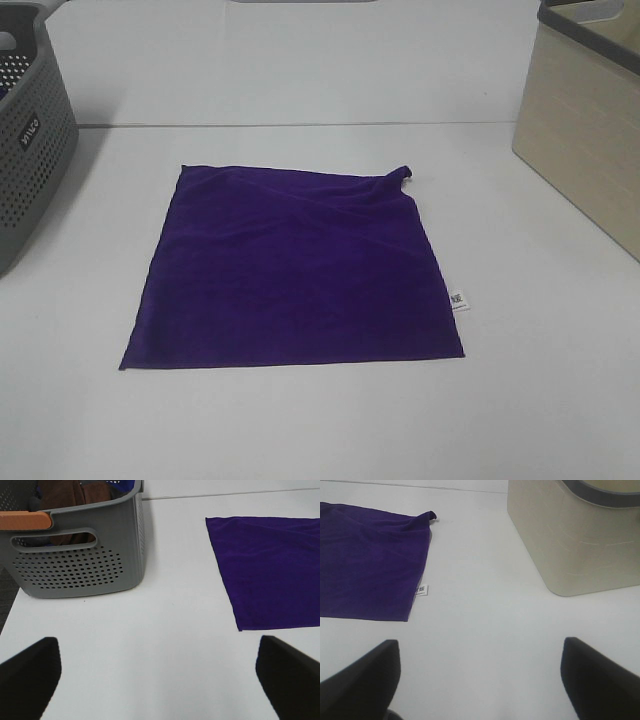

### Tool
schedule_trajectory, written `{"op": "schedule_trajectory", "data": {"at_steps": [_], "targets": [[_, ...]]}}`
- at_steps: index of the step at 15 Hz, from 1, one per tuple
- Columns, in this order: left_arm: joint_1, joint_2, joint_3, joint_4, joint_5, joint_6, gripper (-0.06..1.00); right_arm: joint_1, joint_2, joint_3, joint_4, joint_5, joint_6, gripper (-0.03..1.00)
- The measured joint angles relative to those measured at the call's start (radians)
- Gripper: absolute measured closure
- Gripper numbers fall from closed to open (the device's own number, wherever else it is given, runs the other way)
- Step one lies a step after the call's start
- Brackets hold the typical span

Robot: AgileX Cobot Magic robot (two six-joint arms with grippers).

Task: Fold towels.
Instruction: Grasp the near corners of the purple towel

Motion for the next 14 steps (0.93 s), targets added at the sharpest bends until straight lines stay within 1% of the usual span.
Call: {"op": "schedule_trajectory", "data": {"at_steps": [4,5,7,8,14], "targets": [[0.000,0.000,0.000,0.000,0.000,0.000,-0.04,0.000,0.000,0.000,-0.017,0.000,0.000,0.12],[0.000,0.000,0.000,-0.001,0.000,0.000,-0.04,0.000,0.000,0.000,-0.019,0.000,0.000,0.10],[0.000,0.000,0.000,-0.002,0.000,0.000,-0.04,0.000,0.000,0.000,-0.025,0.000,0.000,0.02],[0.000,0.000,0.000,-0.002,0.000,0.000,-0.04,0.000,0.000,0.000,-0.025,0.000,0.000,0.01],[0.000,0.000,0.000,-0.010,0.000,0.000,-0.04,0.000,0.000,0.000,-0.031,-0.001,0.000,0.00]]}}
